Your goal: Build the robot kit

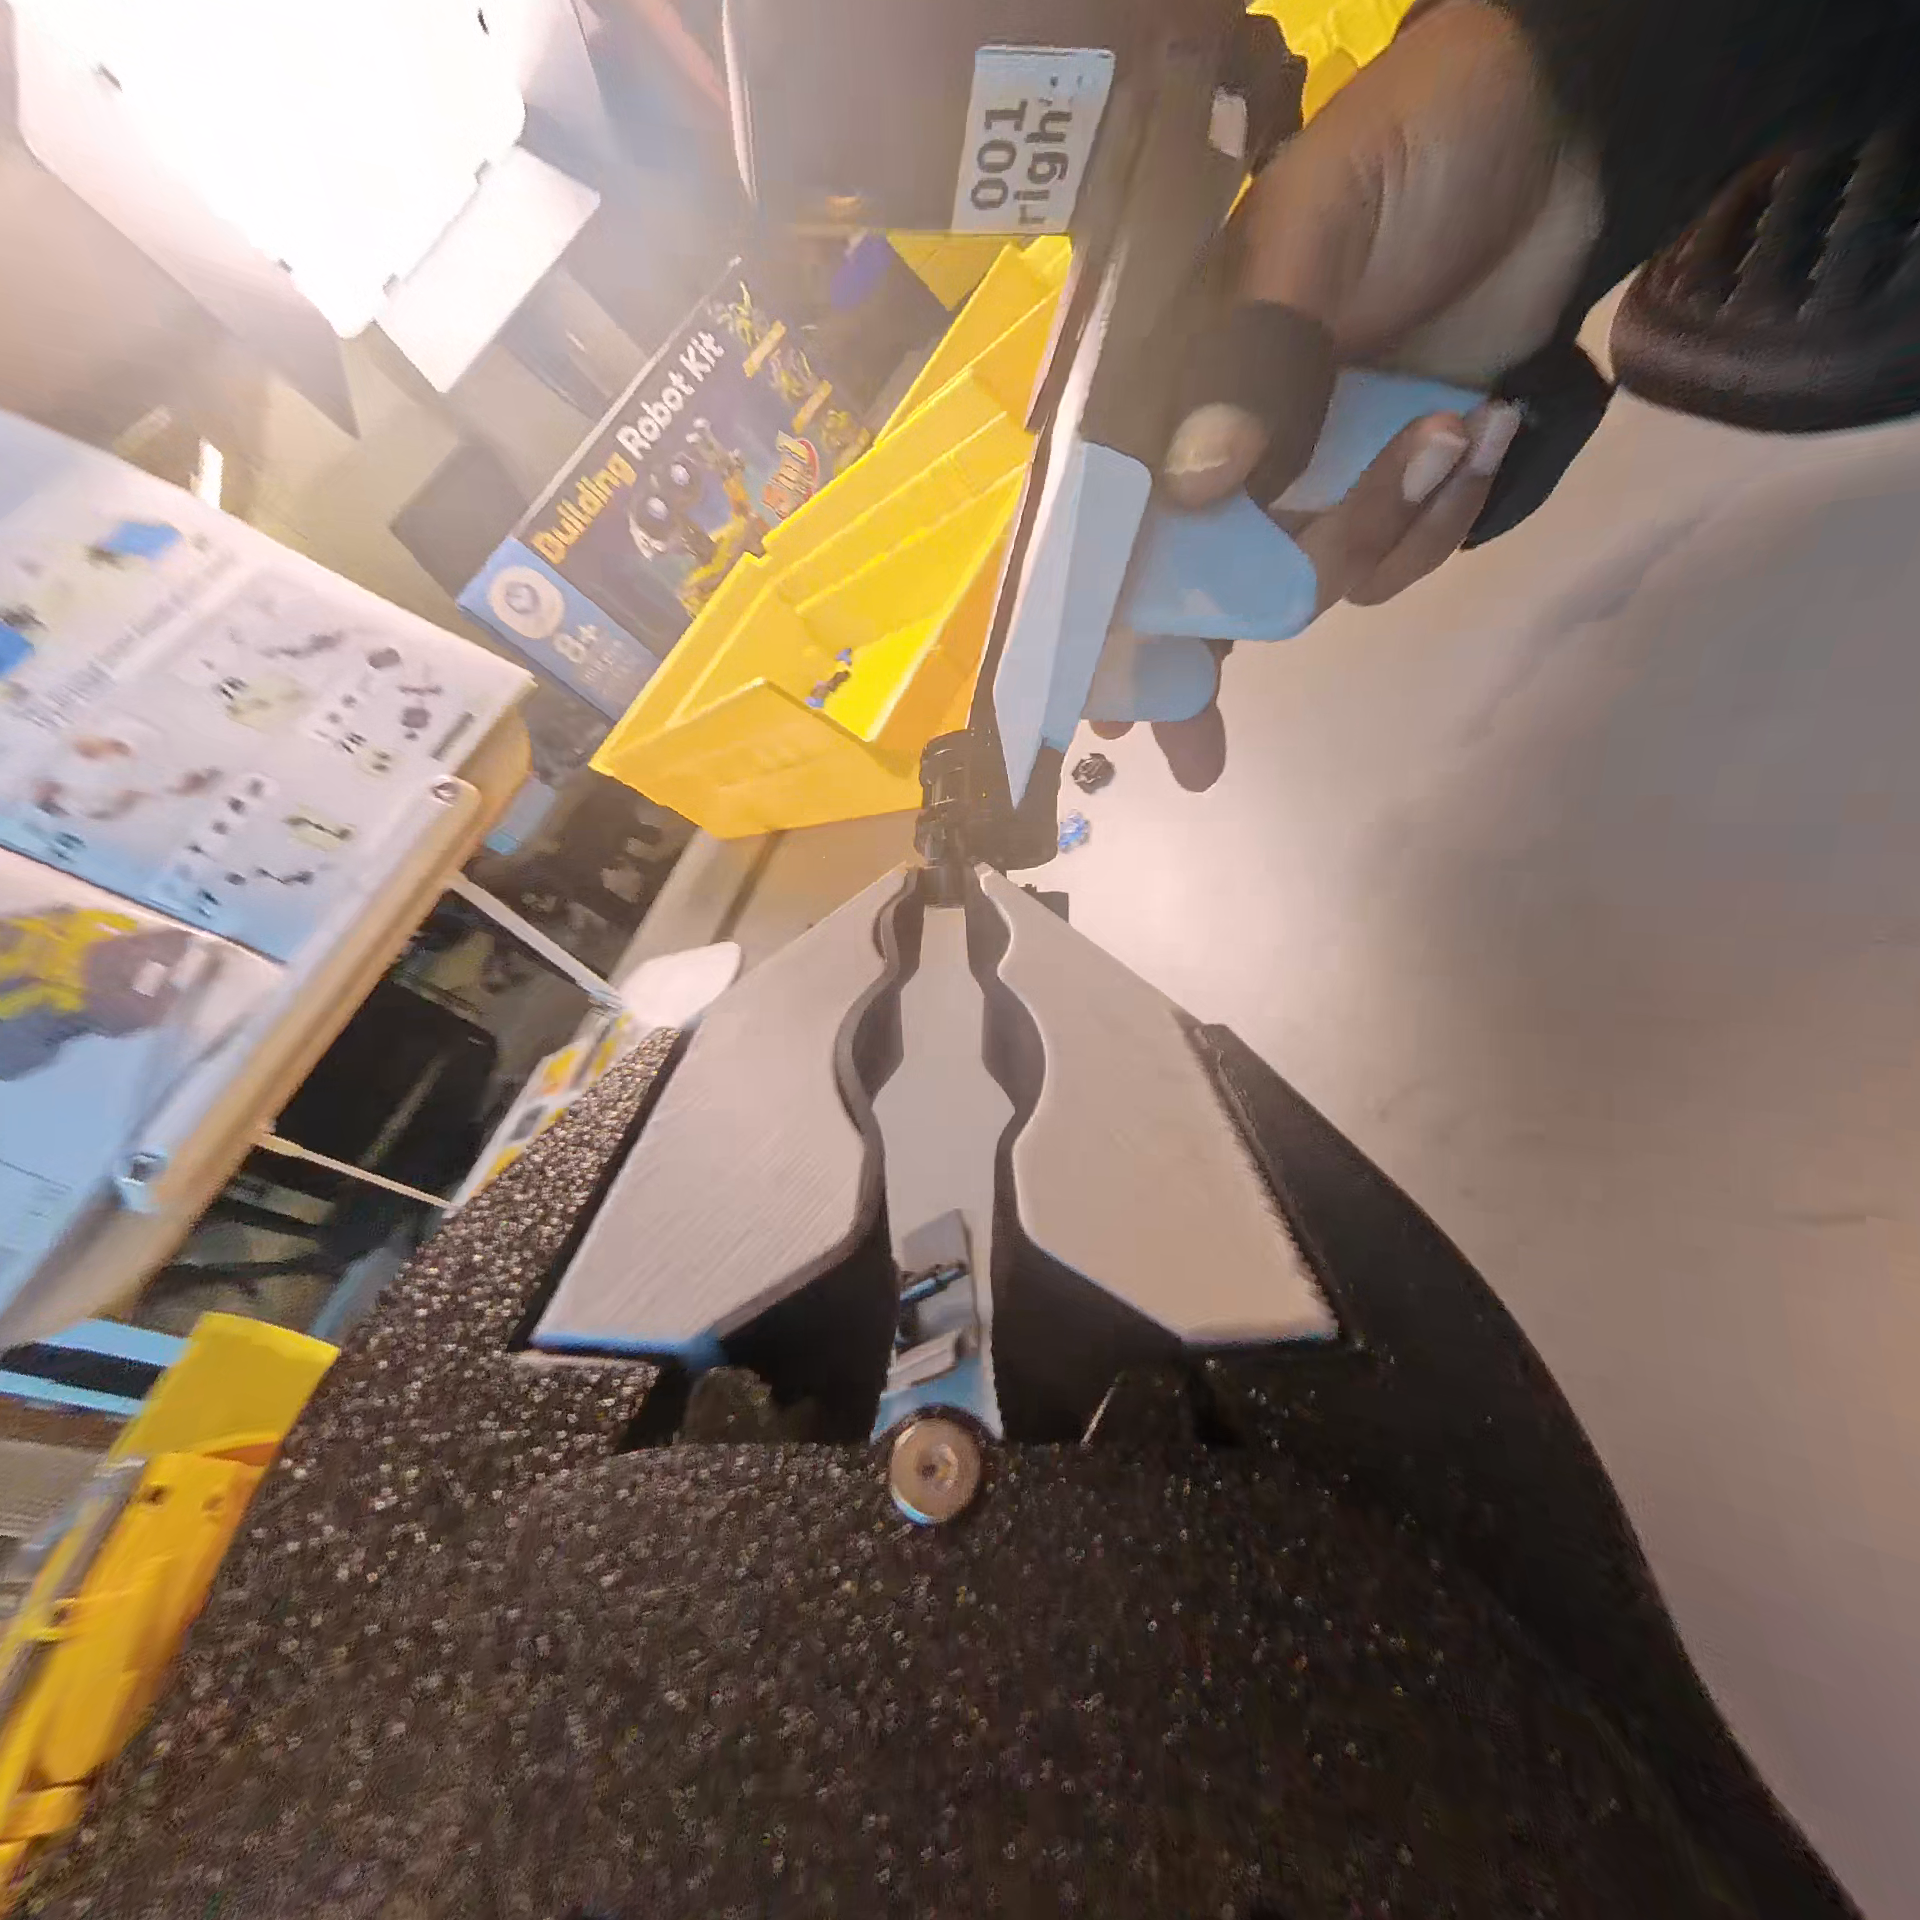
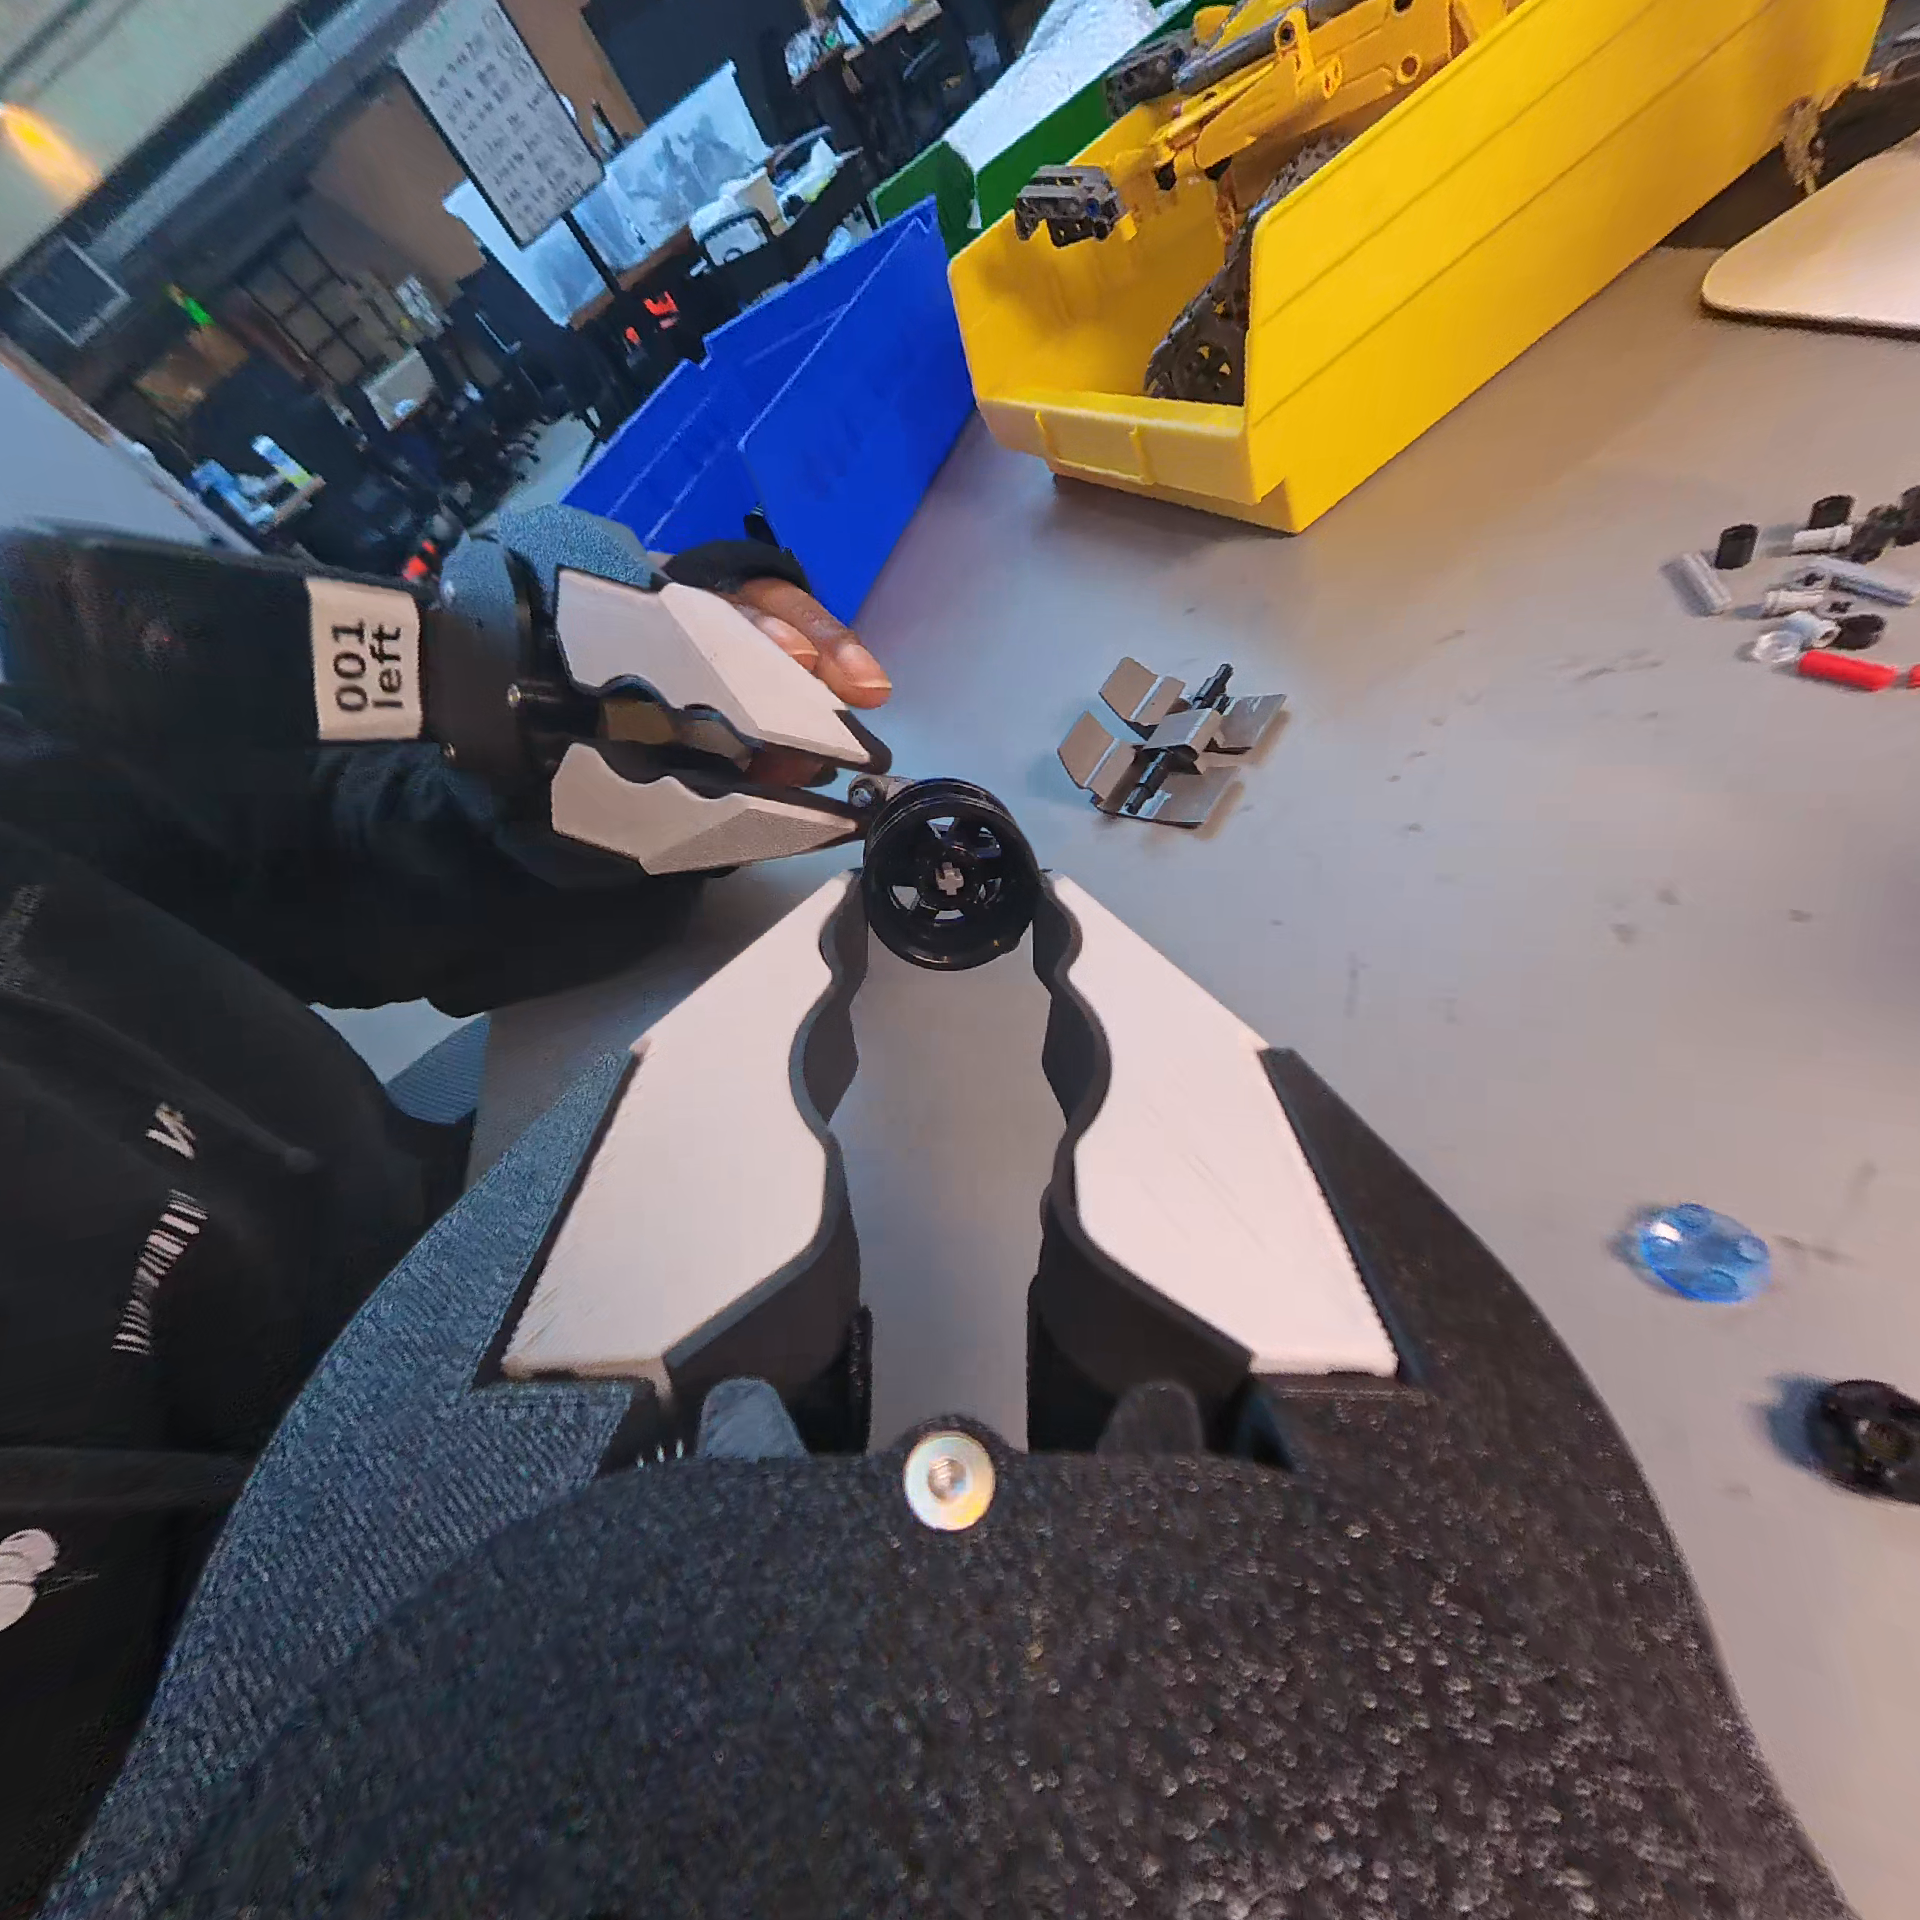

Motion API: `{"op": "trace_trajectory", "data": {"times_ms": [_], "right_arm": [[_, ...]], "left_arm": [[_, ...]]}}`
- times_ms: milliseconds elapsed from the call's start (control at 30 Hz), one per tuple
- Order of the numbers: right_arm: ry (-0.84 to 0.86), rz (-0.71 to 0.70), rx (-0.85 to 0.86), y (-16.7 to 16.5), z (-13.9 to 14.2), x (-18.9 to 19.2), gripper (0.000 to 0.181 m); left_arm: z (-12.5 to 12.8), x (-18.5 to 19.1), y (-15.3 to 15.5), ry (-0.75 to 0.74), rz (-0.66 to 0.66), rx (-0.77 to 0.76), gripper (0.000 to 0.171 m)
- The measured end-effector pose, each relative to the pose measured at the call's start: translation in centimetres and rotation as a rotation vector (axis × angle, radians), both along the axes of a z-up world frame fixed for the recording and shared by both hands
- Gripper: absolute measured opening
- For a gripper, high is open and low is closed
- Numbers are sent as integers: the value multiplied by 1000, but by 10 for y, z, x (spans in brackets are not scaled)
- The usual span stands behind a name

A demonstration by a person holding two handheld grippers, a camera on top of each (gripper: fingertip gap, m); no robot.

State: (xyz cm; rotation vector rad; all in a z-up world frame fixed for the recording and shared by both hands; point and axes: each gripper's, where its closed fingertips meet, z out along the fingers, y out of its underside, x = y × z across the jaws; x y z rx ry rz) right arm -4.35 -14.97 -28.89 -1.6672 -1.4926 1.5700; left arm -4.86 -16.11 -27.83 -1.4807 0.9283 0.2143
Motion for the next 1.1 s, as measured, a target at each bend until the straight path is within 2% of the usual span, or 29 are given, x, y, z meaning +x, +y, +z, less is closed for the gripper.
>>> {"op": "trace_trajectory", "data": {"times_ms": [100, 300, 567, 667, 833, 1100], "right_arm": [[-15, 5, 107, 3, -5, -3, 32], [44, 21, 448, 8, -10, -5, 32], [168, 18, 649, 7, -3, -3, 31], [196, 29, 681, 6, -2, -1, 31], [275, 66, 612, 1, 11, 6, 31], [347, 94, 592, -3, 20, 12, 31]], "left_arm": [[-7, -2, 1, -92, -18, -96, 7], [-23, -4, 4, -107, -15, -183, 7], [-24, -2, 5, -164, -29, -207, 7], [-23, 0, 4, -217, -54, -238, 7], [-6, 6, -3, -394, -154, -292, 7], [8, 10, -10, -645, -253, -411, 2]]}}
